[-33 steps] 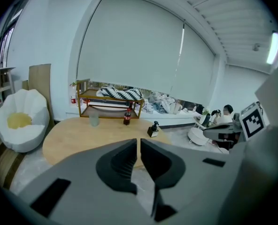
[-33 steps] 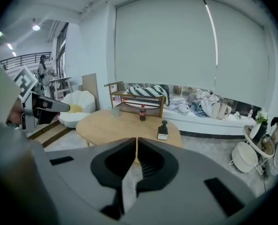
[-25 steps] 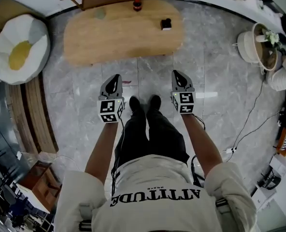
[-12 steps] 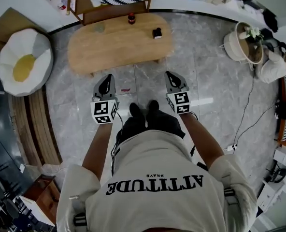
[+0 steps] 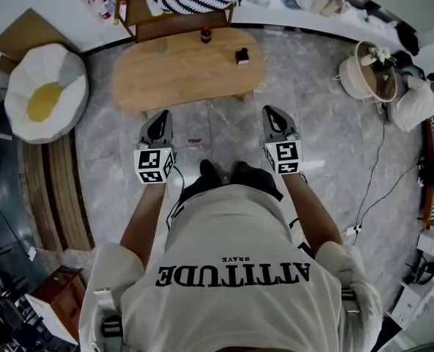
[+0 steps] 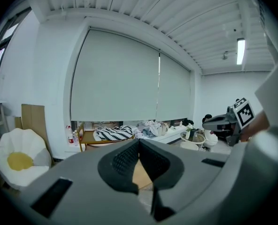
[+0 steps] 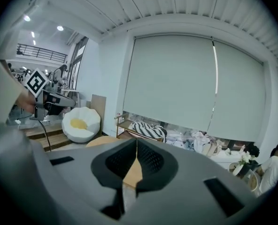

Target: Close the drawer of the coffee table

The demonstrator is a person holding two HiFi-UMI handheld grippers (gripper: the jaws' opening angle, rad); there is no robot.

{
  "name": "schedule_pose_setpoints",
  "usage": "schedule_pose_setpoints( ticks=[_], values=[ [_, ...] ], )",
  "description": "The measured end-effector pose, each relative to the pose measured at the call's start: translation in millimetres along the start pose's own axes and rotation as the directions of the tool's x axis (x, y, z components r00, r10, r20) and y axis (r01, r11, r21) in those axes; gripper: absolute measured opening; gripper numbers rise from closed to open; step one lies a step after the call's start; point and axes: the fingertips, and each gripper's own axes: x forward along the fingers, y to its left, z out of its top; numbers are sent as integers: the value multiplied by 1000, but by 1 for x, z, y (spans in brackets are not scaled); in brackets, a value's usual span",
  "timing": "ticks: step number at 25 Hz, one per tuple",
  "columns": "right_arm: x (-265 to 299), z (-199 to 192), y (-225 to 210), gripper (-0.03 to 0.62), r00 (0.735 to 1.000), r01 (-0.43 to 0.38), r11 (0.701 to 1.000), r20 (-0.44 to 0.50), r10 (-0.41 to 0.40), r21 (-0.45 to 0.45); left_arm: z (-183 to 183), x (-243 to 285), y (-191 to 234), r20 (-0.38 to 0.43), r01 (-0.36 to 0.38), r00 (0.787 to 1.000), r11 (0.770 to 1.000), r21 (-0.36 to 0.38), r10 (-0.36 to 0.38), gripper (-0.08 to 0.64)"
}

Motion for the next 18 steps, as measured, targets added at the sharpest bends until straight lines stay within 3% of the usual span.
schedule_pose_setpoints(
  ticks=[9,18],
  values=[
    [-36,-14,-39,20,1000,-18,1000,22,18,-2,9,-18,-35,24,-84,996,996,-7,84,21],
    [-88,-19,-96,20,996,-64,998,56,63,19,14,-38,-104,37,-150,988,988,-26,151,21]
  ],
)
